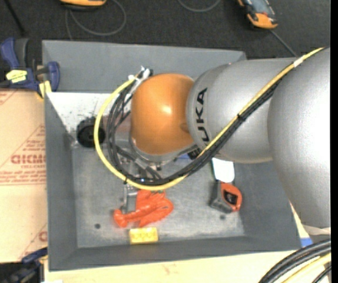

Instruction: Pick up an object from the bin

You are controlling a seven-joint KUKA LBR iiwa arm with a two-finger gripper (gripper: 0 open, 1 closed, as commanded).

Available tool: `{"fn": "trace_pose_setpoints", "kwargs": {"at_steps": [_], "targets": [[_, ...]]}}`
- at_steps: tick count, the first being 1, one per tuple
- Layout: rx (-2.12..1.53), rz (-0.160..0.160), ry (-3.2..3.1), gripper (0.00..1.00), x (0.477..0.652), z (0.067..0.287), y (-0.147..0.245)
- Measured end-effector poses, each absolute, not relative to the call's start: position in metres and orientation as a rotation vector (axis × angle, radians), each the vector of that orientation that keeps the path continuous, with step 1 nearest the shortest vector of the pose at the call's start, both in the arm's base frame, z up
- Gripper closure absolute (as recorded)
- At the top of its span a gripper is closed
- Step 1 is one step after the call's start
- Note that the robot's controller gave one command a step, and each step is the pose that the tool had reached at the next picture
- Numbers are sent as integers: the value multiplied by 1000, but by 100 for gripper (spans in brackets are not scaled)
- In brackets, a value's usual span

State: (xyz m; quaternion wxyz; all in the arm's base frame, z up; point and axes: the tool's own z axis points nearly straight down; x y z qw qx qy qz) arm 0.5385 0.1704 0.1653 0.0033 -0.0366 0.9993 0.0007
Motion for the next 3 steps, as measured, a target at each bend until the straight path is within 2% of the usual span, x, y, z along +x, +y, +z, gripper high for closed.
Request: {"fn": "trace_pose_setpoints", "kwargs": {"at_steps": [1, 2, 3], "targets": [[-502, 1, 3097, 0, 553, 134, 148], [-589, 1, 3084, 100, 511, 113, 92], [-587, 2, 3085, 100, 511, 113, 92]]}}
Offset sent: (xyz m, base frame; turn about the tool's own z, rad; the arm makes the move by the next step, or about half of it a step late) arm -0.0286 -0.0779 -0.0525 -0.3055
